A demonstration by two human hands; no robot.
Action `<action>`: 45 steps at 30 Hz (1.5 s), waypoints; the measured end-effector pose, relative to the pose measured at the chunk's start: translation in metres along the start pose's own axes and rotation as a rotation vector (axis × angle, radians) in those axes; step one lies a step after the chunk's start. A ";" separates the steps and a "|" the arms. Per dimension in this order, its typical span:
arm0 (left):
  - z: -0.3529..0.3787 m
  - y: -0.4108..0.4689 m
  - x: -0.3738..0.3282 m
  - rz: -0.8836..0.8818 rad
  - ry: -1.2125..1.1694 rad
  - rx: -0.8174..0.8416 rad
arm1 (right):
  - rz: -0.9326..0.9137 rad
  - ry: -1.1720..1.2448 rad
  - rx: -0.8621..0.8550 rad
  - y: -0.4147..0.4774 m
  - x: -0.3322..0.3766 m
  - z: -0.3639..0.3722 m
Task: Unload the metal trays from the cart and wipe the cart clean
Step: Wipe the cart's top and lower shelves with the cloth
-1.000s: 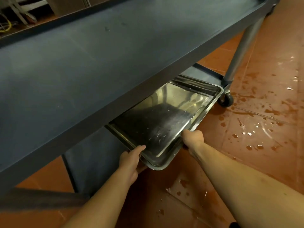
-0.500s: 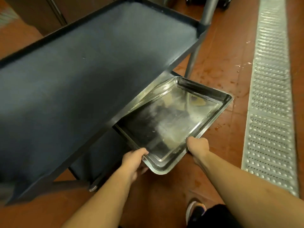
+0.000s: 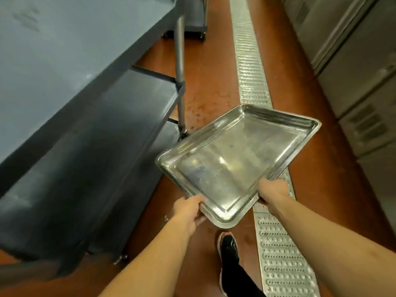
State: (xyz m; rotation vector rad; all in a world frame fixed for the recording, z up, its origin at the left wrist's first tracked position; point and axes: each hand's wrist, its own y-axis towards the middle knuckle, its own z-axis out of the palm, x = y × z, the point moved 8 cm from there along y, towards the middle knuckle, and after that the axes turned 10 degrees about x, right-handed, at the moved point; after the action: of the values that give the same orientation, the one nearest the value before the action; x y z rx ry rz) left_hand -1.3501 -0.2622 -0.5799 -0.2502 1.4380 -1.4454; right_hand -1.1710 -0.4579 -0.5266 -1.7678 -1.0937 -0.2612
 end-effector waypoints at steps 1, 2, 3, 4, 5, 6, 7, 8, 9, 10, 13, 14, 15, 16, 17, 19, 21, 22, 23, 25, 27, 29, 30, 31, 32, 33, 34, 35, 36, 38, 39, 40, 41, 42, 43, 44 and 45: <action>0.006 -0.014 -0.001 0.008 0.005 0.023 | 0.003 0.035 -0.024 -0.015 -0.007 -0.015; 0.010 -0.028 -0.002 0.020 0.016 0.041 | 0.007 0.057 -0.044 -0.032 -0.013 -0.029; 0.015 -0.043 -0.004 0.035 0.033 0.054 | 0.023 0.081 -0.062 -0.049 -0.020 -0.042; 0.020 -0.058 -0.007 0.051 0.050 0.067 | 0.041 0.116 -0.072 -0.064 -0.026 -0.053; 0.026 -0.073 -0.010 0.065 0.066 0.080 | 0.055 0.164 -0.071 -0.077 -0.032 -0.063; 0.031 -0.087 -0.013 0.075 0.075 0.089 | 0.064 0.208 -0.052 -0.091 -0.035 -0.072; 0.036 -0.100 -0.017 0.084 0.088 0.092 | 0.065 0.254 -0.022 -0.104 -0.037 -0.080; 0.041 -0.111 -0.020 0.097 0.109 0.093 | 0.060 0.303 0.013 -0.116 -0.039 -0.088; 0.046 -0.121 -0.024 0.117 0.139 0.091 | 0.052 0.355 0.046 -0.126 -0.040 -0.097; 0.051 -0.130 -0.026 0.143 0.171 0.086 | 0.045 0.397 0.081 -0.136 -0.042 -0.107; 0.068 -0.158 -0.026 0.194 0.239 0.094 | 0.023 0.472 0.080 -0.160 -0.052 -0.150; 0.074 -0.166 -0.023 0.201 0.260 0.101 | 0.014 0.508 0.037 -0.164 -0.057 -0.170; 0.079 -0.175 -0.019 0.206 0.285 0.107 | 0.003 0.554 -0.006 -0.169 -0.063 -0.189; 0.084 -0.183 -0.014 0.212 0.309 0.112 | -0.006 0.603 -0.039 -0.174 -0.070 -0.207; 0.090 -0.190 -0.007 0.216 0.331 0.122 | -0.015 0.641 -0.059 -0.179 -0.077 -0.223; 0.101 -0.205 0.008 0.221 0.368 0.145 | -0.015 0.651 -0.094 -0.190 -0.093 -0.252; 0.117 -0.219 0.023 0.228 0.413 0.177 | -0.006 0.652 -0.145 -0.202 -0.113 -0.279; 0.127 -0.225 0.030 0.231 0.432 0.202 | -0.007 0.661 -0.174 -0.208 -0.122 -0.293; 0.139 -0.232 0.037 0.236 0.446 0.228 | -0.010 0.676 -0.202 -0.215 -0.131 -0.307; 0.164 -0.246 0.050 0.251 0.468 0.279 | -0.015 0.712 -0.263 -0.231 -0.147 -0.336; 0.193 -0.263 0.063 0.259 0.497 0.340 | -0.007 0.737 -0.313 -0.249 -0.162 -0.367; 0.221 -0.280 0.073 0.275 0.545 0.387 | -0.013 0.763 -0.356 -0.267 -0.176 -0.397; 0.236 -0.288 0.079 0.281 0.579 0.409 | -0.021 0.774 -0.383 -0.277 -0.182 -0.414; 0.252 -0.298 0.084 0.285 0.613 0.430 | -0.026 0.784 -0.414 -0.287 -0.189 -0.430; 0.267 -0.308 0.089 0.292 0.641 0.450 | -0.027 0.795 -0.441 -0.296 -0.196 -0.445; 0.282 -0.318 0.093 0.302 0.664 0.469 | -0.031 0.817 -0.461 -0.306 -0.202 -0.460; 0.297 -0.329 0.098 0.310 0.681 0.494 | -0.039 0.844 -0.478 -0.314 -0.208 -0.474; 0.312 -0.341 0.104 0.318 0.699 0.524 | -0.047 0.865 -0.492 -0.323 -0.215 -0.487; 0.325 -0.352 0.111 0.320 0.713 0.557 | -0.052 0.877 -0.503 -0.331 -0.221 -0.500; 0.352 -0.371 0.125 0.329 0.747 0.616 | -0.050 0.905 -0.528 -0.344 -0.235 -0.523; 0.362 -0.378 0.129 0.335 0.759 0.637 | -0.046 0.919 -0.538 -0.349 -0.241 -0.530; 0.371 -0.384 0.132 0.341 0.767 0.656 | -0.041 0.938 -0.548 -0.351 -0.245 -0.537; 0.383 -0.391 0.137 0.348 0.778 0.673 | -0.045 0.968 -0.558 -0.355 -0.250 -0.546; 0.394 -0.395 0.139 0.363 0.788 0.680 | -0.054 1.003 -0.561 -0.355 -0.254 -0.552; 0.405 -0.398 0.140 0.382 0.798 0.684 | -0.061 1.036 -0.562 -0.355 -0.258 -0.558; 0.417 -0.400 0.142 0.390 0.810 0.693 | -0.068 1.068 -0.560 -0.353 -0.261 -0.563; 0.430 -0.401 0.143 0.388 0.826 0.708 | -0.077 1.099 -0.550 -0.350 -0.264 -0.569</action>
State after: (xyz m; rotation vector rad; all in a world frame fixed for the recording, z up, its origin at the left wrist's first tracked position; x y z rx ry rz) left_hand -1.2929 -0.7346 -0.2064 1.1184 1.3542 -1.6903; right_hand -1.4220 -1.0432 -0.1944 -1.6170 -0.2721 -1.4831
